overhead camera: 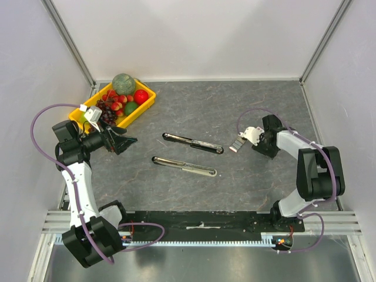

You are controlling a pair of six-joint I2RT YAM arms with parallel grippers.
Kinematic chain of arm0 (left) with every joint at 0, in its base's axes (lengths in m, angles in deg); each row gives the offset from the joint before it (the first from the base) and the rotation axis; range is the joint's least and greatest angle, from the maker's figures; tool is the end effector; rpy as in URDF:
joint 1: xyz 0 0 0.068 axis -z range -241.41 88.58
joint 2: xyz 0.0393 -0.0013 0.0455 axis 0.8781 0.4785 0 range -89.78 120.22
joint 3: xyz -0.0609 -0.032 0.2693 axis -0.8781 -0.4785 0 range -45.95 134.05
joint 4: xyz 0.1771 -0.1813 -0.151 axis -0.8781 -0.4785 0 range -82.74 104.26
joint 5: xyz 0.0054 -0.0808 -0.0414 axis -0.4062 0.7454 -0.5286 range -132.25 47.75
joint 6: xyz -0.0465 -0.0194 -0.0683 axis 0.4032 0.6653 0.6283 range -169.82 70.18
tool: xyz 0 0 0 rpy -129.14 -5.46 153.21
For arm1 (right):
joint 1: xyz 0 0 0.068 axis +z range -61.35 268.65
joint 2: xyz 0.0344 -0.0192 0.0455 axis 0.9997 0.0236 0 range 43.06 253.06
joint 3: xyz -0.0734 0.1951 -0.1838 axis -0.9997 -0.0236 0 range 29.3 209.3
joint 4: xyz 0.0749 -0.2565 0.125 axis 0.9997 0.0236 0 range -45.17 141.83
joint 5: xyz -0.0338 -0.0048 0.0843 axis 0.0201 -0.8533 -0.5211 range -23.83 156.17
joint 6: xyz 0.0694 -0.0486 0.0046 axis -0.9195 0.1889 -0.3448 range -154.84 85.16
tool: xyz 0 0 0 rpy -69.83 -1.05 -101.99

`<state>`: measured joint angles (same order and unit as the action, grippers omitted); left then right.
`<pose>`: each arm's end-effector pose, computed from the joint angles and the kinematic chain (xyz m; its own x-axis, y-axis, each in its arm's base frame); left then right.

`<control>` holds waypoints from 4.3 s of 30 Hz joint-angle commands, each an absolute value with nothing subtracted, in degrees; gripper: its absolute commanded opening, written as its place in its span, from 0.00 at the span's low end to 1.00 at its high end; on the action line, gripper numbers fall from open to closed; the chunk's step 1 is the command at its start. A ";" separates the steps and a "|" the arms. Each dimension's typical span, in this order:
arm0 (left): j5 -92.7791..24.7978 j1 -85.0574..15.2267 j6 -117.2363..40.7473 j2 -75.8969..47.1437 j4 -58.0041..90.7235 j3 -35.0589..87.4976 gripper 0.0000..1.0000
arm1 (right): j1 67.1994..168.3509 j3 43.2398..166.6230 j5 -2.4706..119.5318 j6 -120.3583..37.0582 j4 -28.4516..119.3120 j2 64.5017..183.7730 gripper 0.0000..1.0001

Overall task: Load the staples into the stapler
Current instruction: Place the staple at the center of the board, then pick up the staple from the center of the board.

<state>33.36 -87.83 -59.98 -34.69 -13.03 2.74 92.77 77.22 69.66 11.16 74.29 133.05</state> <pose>0.2367 0.0369 0.3113 -0.3812 -0.1405 -0.9137 0.6892 0.6155 -0.3822 0.3151 0.0183 0.0985 -0.6194 -0.7645 -0.1787 -0.7170 0.6435 -0.2680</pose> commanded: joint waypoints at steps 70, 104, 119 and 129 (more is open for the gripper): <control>-36.80 -1.65 -113.90 9.44 6.08 28.49 0.79 | 94.54 110.51 3.07 22.91 128.24 149.23 0.20; -36.63 -0.51 -111.88 12.78 2.04 31.04 0.05 | 94.54 110.60 2.28 23.08 128.33 148.09 0.22; -37.60 -0.33 -109.41 11.47 2.21 30.43 0.05 | 91.90 111.39 2.36 23.08 128.24 147.21 0.24; -37.24 -0.42 -106.43 11.82 1.25 32.71 0.05 | 91.90 111.04 2.89 23.44 128.24 147.38 0.25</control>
<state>-37.67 -0.88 -109.57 12.08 1.04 29.36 91.83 109.63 4.39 22.22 121.89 149.42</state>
